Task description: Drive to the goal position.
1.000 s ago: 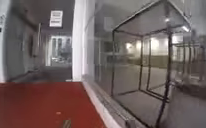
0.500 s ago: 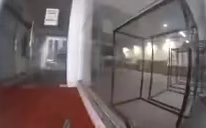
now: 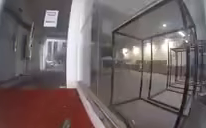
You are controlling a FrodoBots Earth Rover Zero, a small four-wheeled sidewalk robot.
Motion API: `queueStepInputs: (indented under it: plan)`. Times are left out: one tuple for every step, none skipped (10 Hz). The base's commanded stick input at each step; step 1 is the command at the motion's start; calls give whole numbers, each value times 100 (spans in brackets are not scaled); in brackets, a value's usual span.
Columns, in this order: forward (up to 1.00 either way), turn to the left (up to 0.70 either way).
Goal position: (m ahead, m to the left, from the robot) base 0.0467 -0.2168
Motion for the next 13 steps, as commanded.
queueStepInputs:
  plan:
    - [-14,0]
    - [-24,0]
    - [-34,0]
    - [-43,0]
    - [-43,0]
    - [-43,0]
    - [-43,0]
    - [-43,0]
    - [-43,0]
    - [-43,0]
    - [-42,0]
    - [-36,0]
    - [-30,0]
